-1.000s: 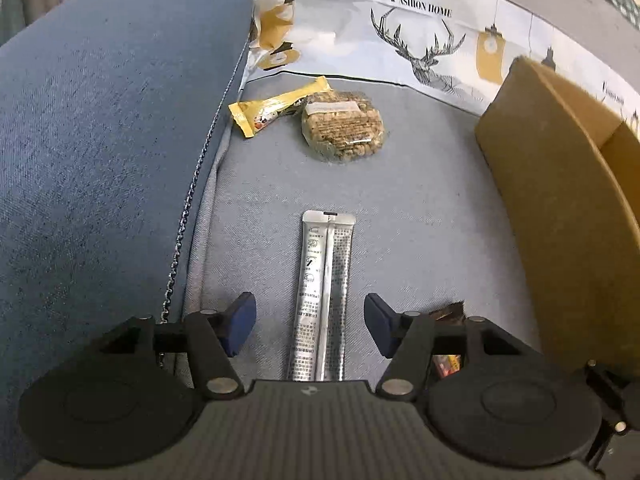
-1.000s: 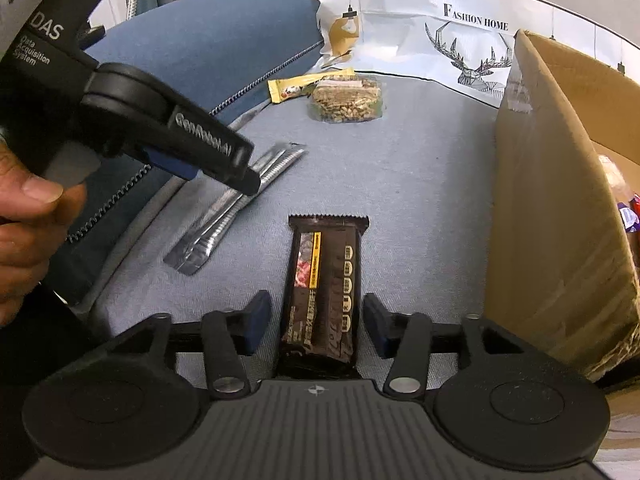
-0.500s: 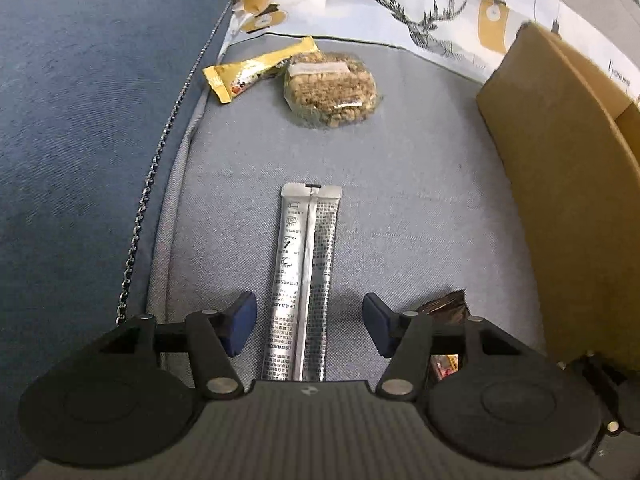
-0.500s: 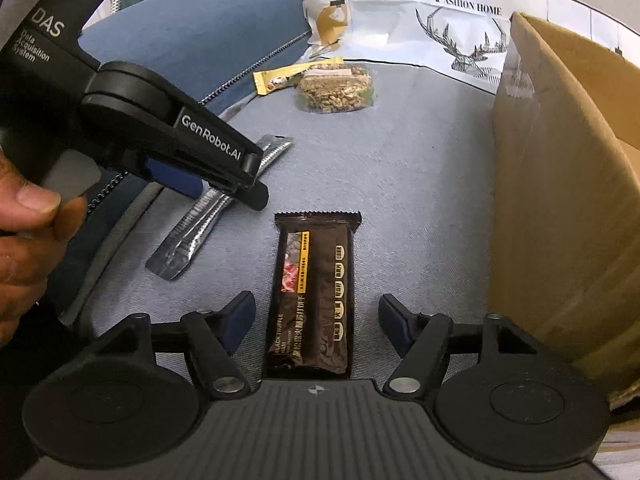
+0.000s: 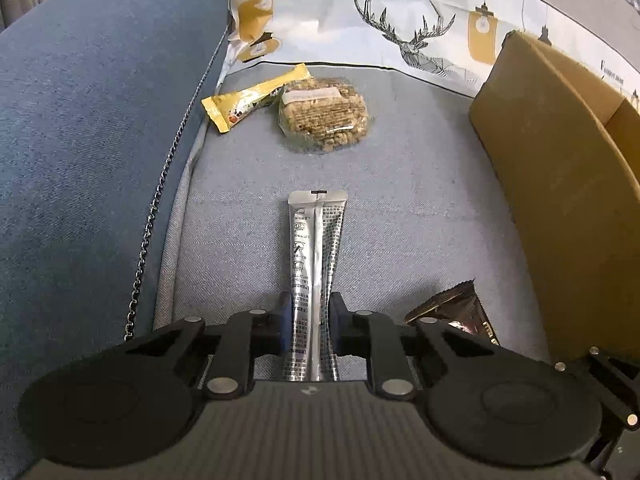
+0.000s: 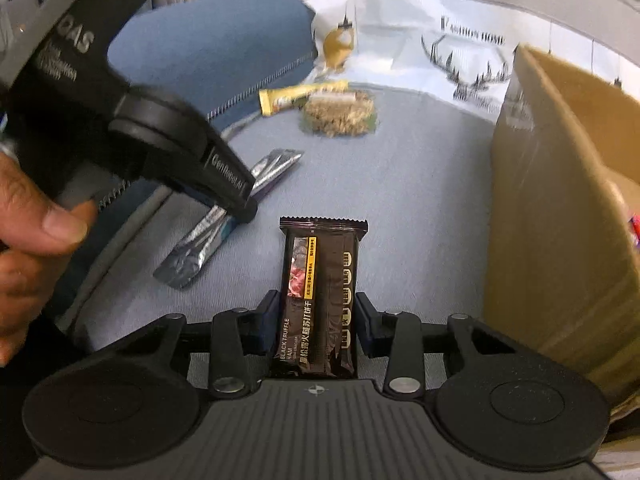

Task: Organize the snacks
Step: 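Lift and carry the silver packet and chocolate bar over the box with both grippers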

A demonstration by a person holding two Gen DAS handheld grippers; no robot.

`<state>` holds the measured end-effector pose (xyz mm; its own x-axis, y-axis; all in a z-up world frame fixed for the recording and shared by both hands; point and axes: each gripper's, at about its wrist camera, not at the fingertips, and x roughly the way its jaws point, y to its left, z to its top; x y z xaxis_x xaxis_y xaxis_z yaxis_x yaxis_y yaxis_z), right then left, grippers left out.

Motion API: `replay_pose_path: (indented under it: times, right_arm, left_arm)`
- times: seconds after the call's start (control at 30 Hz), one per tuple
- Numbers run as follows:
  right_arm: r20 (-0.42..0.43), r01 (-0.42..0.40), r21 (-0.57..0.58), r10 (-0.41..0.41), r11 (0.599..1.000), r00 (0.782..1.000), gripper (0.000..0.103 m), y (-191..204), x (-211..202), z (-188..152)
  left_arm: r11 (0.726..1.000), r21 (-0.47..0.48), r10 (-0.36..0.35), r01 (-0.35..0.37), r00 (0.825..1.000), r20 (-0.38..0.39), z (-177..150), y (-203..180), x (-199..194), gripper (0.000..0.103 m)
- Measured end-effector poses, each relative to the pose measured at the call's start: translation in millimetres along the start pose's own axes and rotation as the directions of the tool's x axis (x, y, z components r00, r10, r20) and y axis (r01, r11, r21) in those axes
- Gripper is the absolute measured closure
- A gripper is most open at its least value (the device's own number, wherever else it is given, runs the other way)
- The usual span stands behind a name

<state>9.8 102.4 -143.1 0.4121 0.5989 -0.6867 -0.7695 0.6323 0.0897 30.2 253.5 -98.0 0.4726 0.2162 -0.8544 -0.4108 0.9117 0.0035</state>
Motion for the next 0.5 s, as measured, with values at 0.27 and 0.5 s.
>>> replay_pose_path:
  times: [0.27,0.5]
  right_arm:
    - [-0.061,0.002,-0.005,-0.002,1.000,0.998,0.062,1,8,-7]
    - [0.013,0.010,-0.006,-0.010,1.000,1.000,0.062,1,-5,-4]
  left_arm:
    - [1.000,0.013,0.006,-0.006,1.000,0.000,-1,-1,-1,0.082]
    - [1.000,0.010,-0.005,0.004,0.998,0.059,-3,0,-13,0.082]
